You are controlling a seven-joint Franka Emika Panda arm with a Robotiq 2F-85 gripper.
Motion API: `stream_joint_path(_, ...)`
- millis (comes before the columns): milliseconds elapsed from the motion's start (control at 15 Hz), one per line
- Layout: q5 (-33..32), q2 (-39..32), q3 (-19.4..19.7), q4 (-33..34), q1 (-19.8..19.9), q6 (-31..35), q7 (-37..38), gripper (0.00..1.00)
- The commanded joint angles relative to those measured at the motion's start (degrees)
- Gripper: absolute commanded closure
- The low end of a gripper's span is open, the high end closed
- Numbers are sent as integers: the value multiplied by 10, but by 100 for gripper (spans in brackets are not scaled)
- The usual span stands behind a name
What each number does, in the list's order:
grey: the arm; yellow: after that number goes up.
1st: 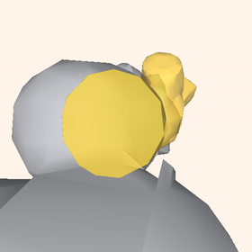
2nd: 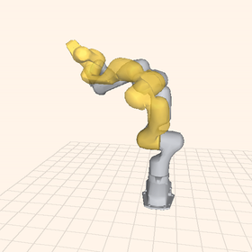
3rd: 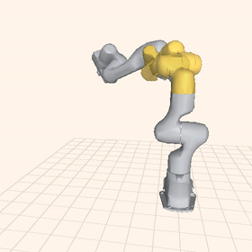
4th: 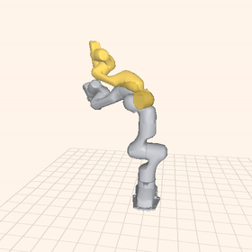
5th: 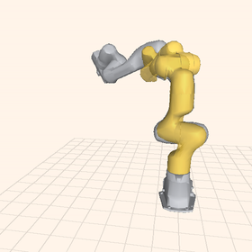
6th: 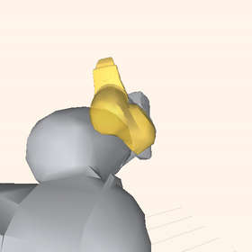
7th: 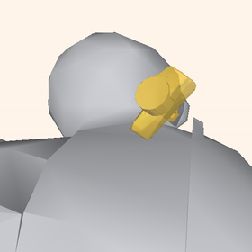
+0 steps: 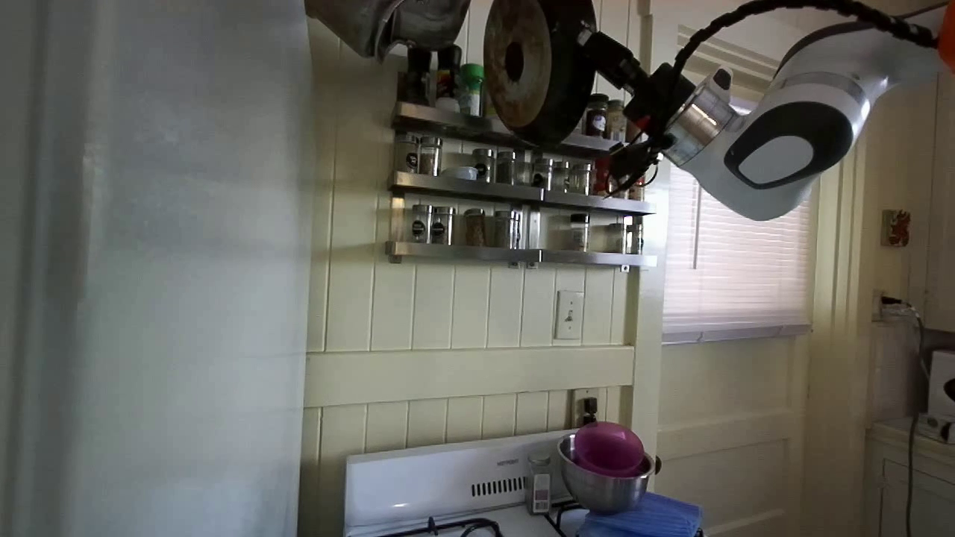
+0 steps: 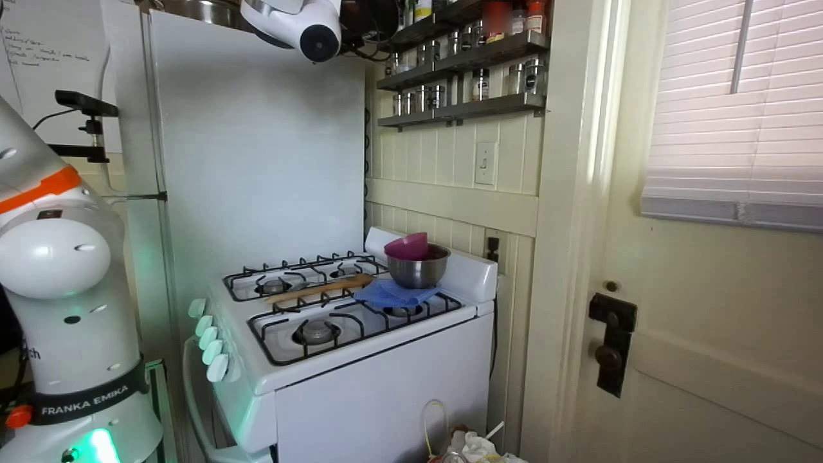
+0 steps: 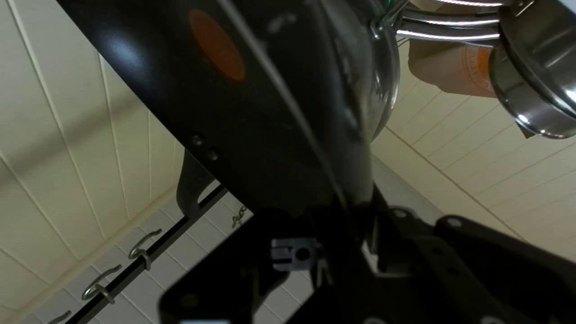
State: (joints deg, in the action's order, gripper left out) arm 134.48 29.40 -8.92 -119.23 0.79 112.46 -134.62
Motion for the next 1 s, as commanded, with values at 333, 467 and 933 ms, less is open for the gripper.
stream_joint_path(333,18,24,5,-10,4,13,-20,98)
stream_joint_path(467,20,29,6,-16,5,16,-22,98)
stream_joint_path(933,22,37,4,-17,9,21,-34,98)
